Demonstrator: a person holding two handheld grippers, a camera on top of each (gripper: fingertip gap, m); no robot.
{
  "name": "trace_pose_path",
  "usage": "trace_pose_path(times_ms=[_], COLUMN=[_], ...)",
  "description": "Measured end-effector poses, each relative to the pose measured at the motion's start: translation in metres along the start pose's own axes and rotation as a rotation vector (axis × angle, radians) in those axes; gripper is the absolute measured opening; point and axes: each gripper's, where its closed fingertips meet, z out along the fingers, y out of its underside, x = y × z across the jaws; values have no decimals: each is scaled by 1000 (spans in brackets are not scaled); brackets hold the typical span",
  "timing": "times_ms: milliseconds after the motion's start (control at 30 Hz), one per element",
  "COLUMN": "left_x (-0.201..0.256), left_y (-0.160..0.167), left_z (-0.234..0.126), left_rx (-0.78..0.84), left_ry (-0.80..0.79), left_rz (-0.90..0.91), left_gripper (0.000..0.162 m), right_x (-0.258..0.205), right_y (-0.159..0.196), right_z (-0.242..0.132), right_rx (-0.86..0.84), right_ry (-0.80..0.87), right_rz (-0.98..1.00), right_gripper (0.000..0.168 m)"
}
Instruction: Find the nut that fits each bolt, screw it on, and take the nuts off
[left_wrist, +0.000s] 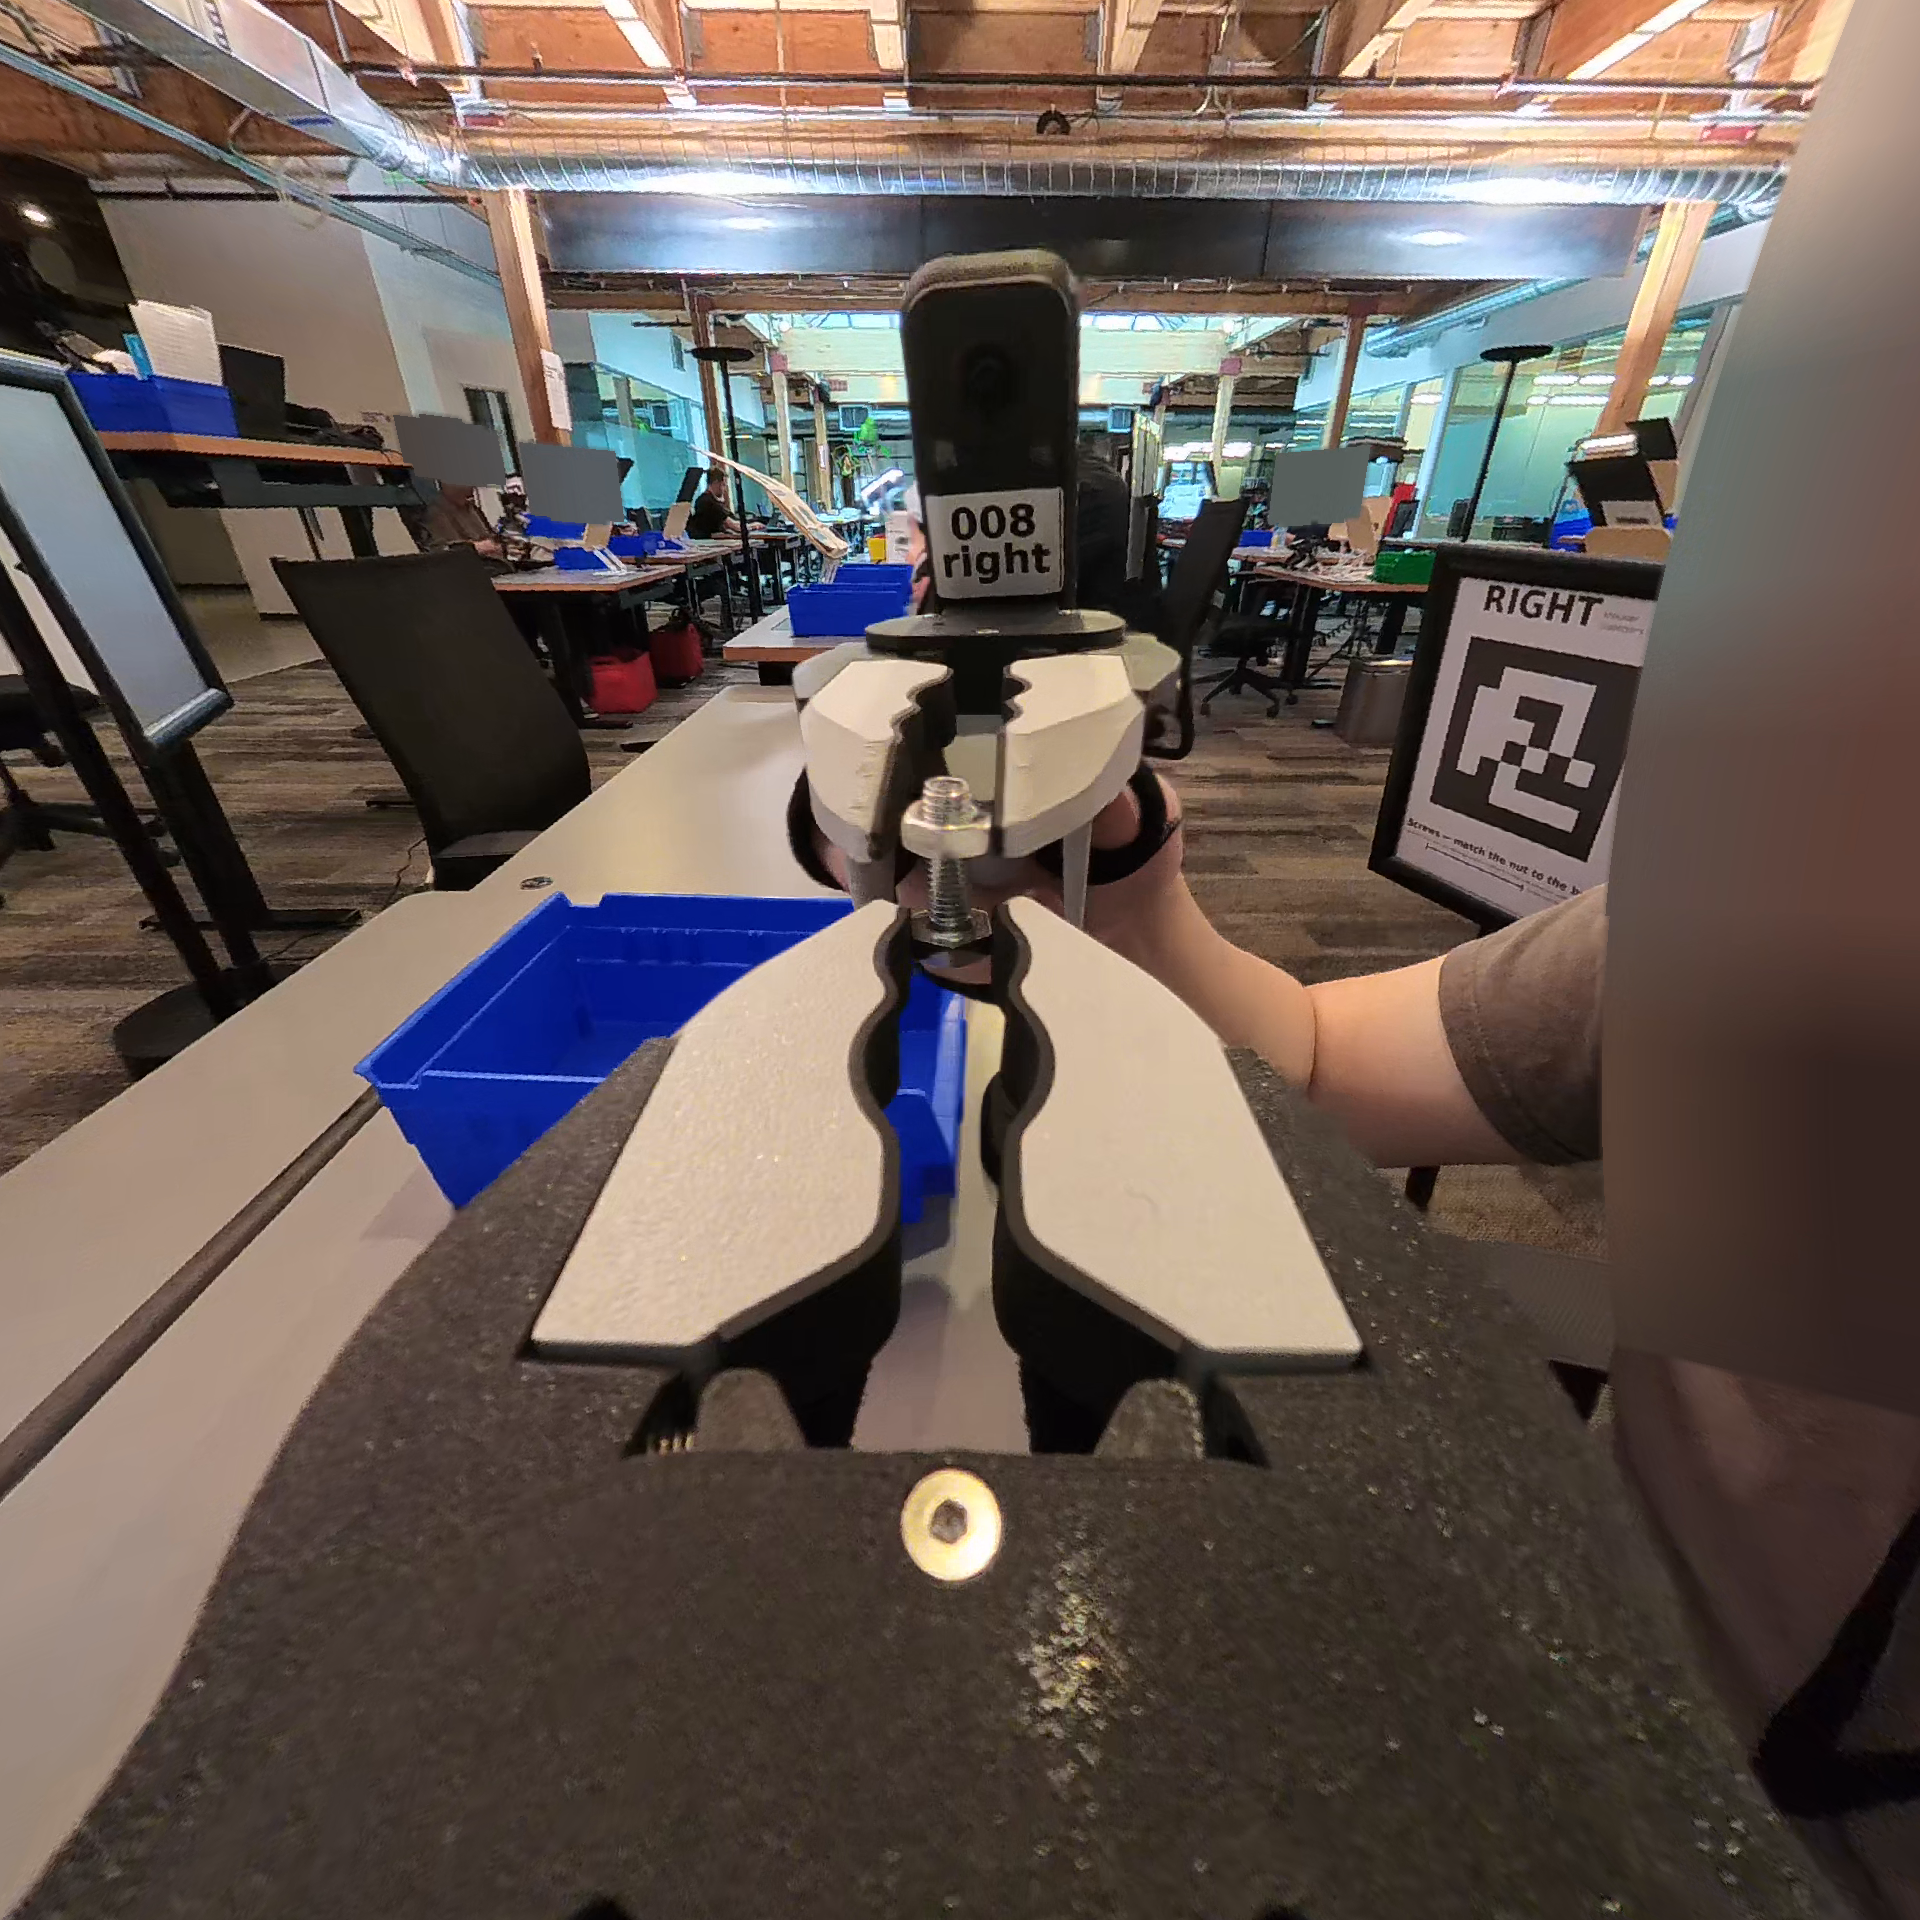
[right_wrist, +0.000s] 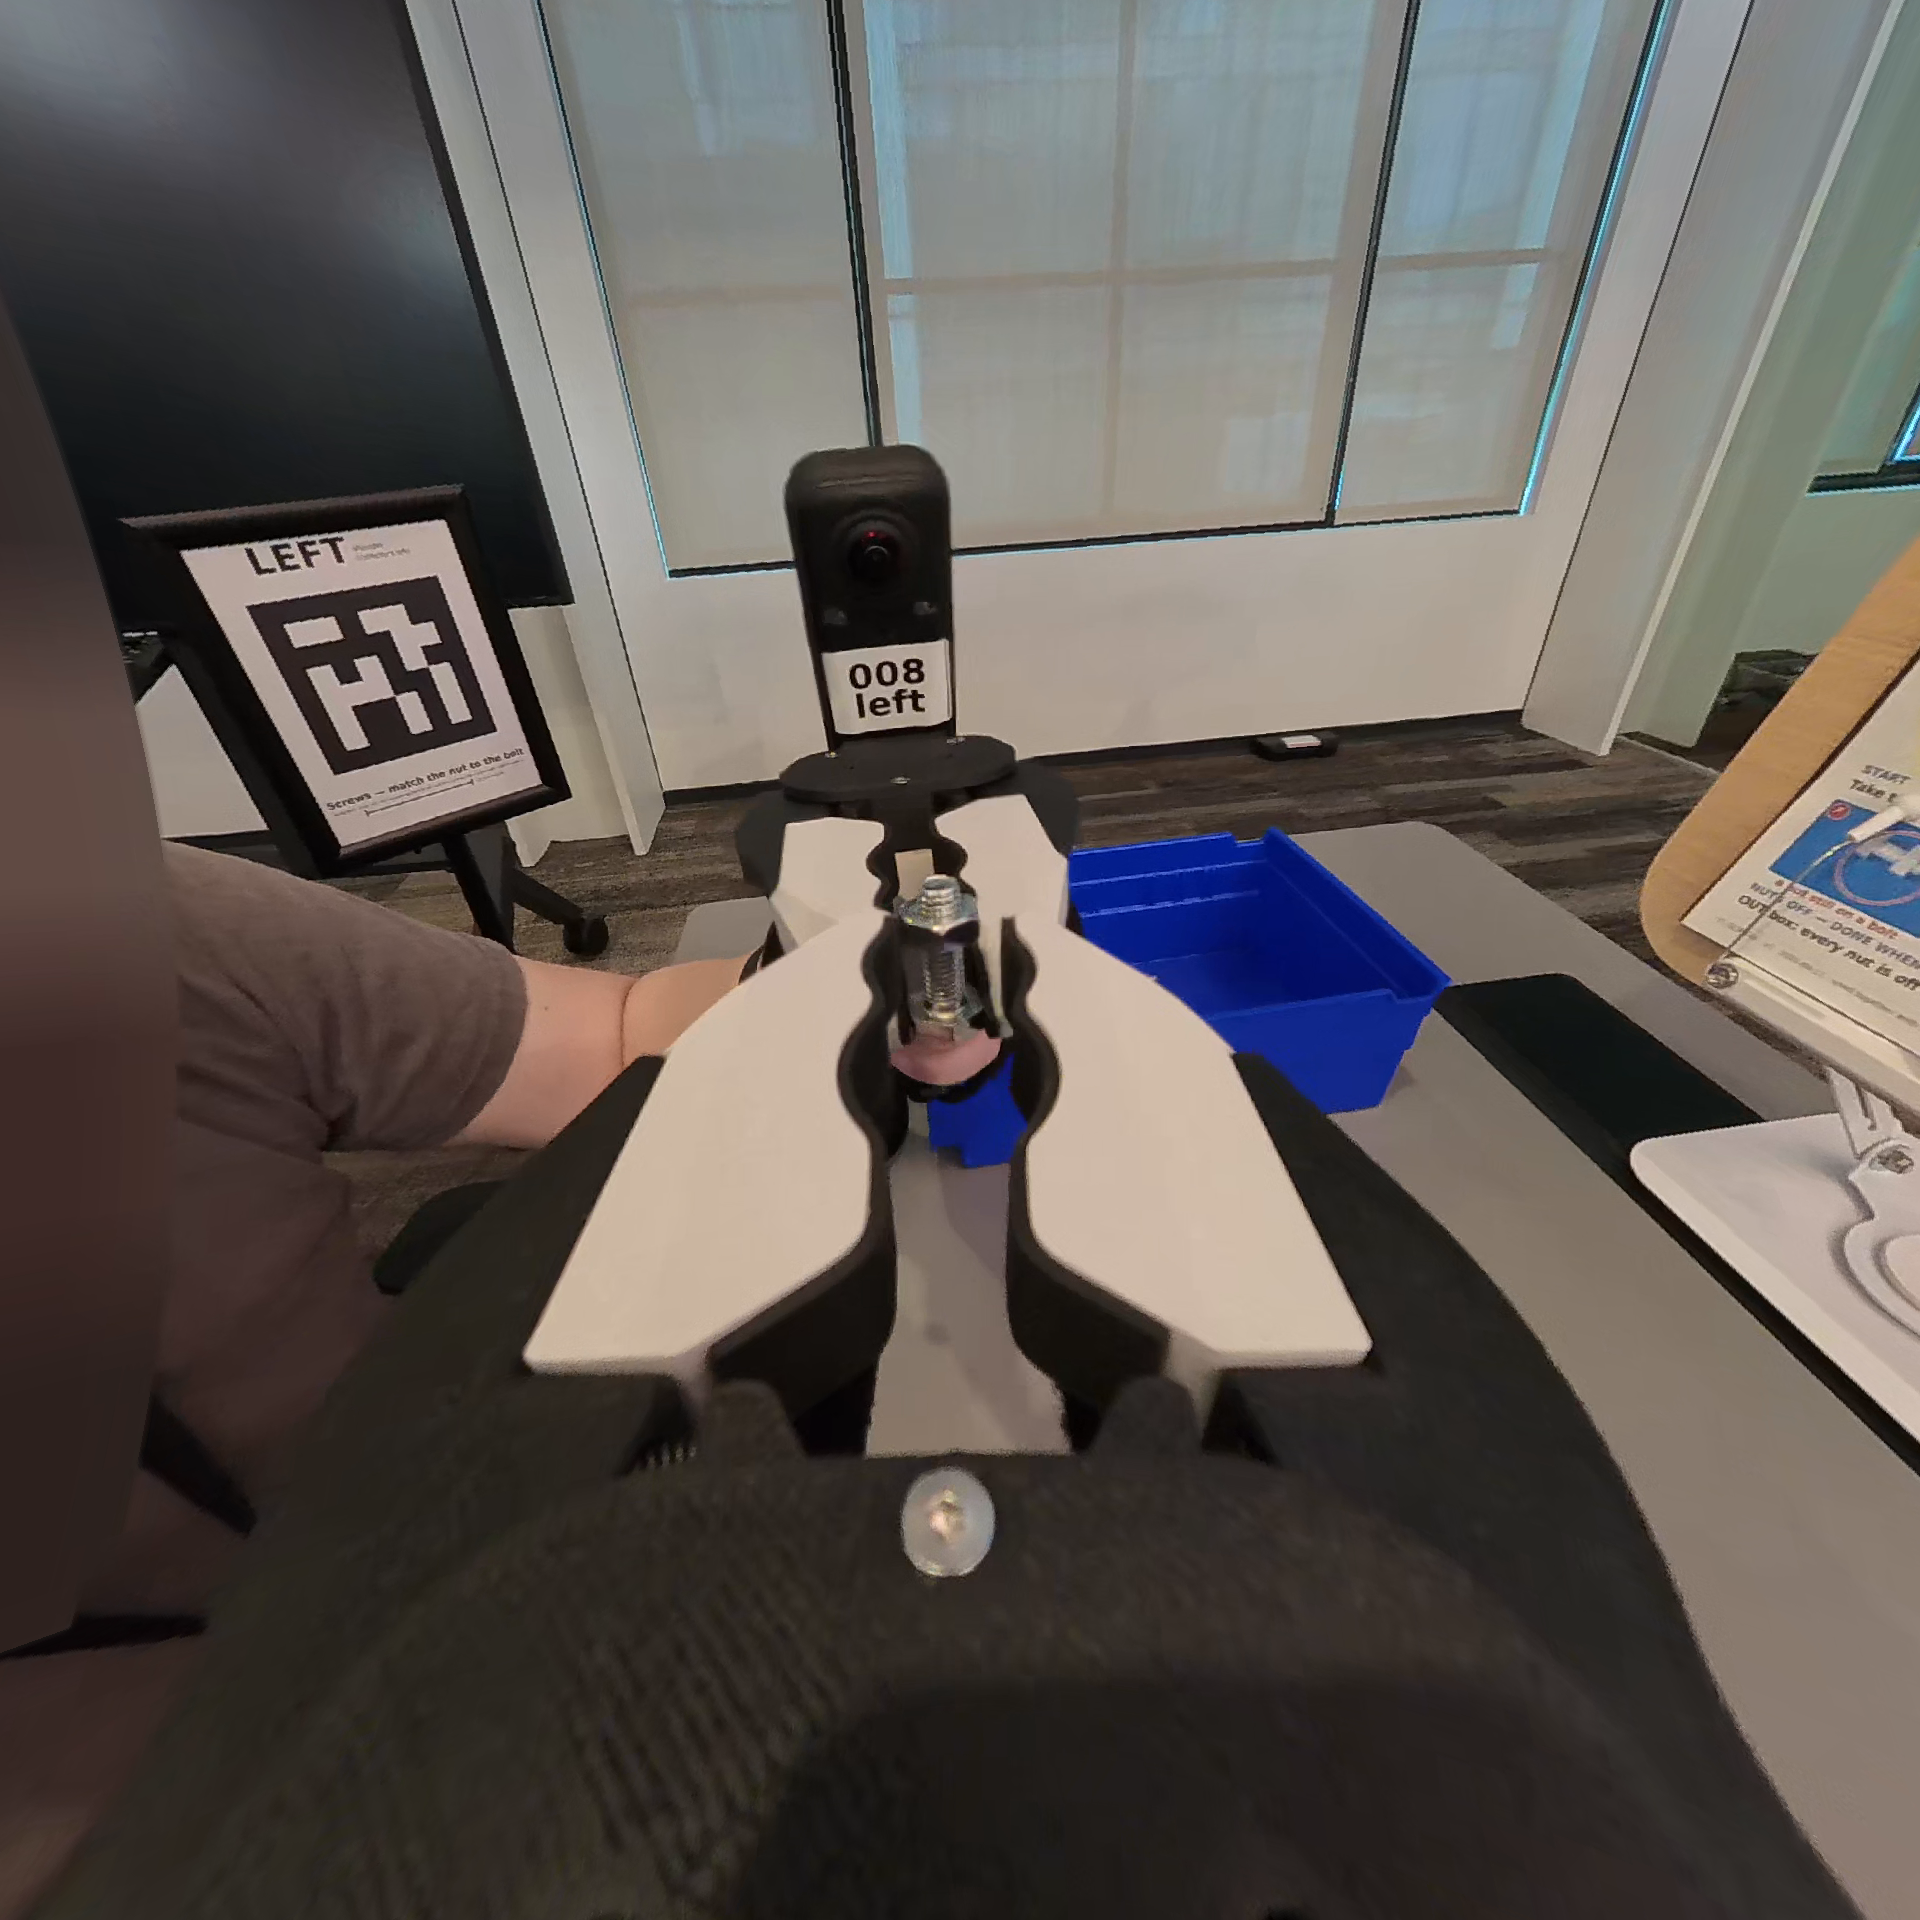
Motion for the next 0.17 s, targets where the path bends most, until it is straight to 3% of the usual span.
trace_pose_path(times_ms=[167], left_x=[-2], left_y=[0], left_z=[-1], left_rx=[-3], left_ry=[-1], left_rz=[-19], left_gripper=[14], right_x=[4], right_y=[-3], right_z=[-8], right_rx=[3], right_ry=[8], right_rz=[3], right_gripper=[15])
